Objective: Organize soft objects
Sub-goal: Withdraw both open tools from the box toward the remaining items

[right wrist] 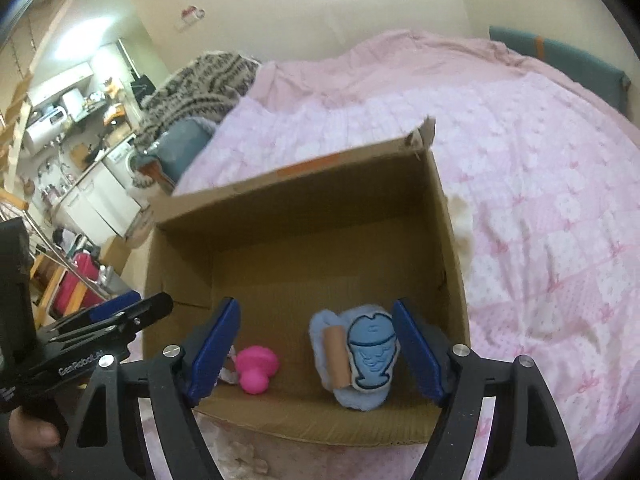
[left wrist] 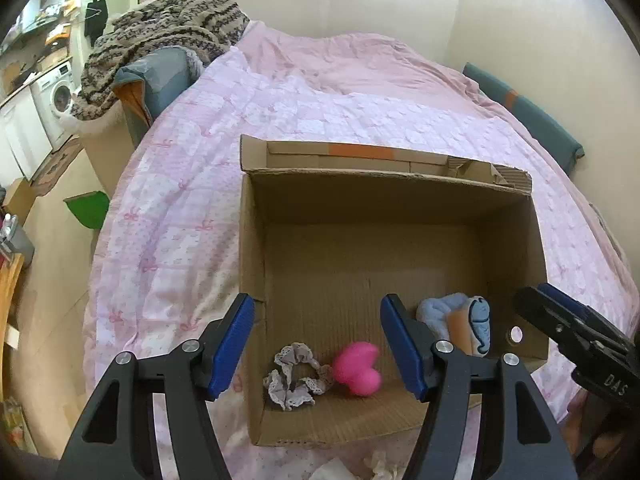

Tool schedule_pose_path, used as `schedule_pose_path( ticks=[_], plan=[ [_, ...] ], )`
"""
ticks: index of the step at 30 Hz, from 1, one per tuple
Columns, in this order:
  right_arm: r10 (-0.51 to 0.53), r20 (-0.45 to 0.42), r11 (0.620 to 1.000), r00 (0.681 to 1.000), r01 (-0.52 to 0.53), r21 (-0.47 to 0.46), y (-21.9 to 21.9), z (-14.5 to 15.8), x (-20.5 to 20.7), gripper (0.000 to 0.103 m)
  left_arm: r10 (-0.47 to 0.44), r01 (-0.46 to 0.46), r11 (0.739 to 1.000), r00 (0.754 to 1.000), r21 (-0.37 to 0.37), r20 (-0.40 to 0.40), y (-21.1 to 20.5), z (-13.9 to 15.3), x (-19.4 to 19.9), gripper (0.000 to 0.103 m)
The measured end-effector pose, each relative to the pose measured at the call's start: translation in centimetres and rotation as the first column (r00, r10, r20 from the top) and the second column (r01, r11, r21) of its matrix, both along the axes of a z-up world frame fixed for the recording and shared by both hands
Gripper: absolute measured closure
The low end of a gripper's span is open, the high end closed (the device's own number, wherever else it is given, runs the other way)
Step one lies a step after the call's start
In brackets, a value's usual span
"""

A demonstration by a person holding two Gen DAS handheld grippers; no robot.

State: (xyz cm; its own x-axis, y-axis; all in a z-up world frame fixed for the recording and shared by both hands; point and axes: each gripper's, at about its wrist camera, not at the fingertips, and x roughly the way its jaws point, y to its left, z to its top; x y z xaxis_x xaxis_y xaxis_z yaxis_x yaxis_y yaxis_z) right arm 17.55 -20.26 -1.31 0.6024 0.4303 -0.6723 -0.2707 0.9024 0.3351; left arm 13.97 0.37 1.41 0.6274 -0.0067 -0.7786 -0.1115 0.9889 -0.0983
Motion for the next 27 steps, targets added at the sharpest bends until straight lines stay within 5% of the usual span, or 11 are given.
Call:
schedule_pose_path(
  ticks=[6, 27],
  plan=[
    [-0.014, 0.008, 1.000, 1.000, 0.014, 0.001, -0.4, 0.5, -0.9, 0.020, -0.012, 0.012, 1.000, 1.000, 0.029, 0.019, -0.4, 1.0, -1.0, 0.040],
    [0.037, 0.032, 0.998, 0.999, -0.036, -0.052, 0.1, 2.4, -6.3, 0.020, 0.047, -0.047, 0.999, 0.999, 0.010, 0.017, 1.8, 3.2, -7.0, 0.013]
  ],
)
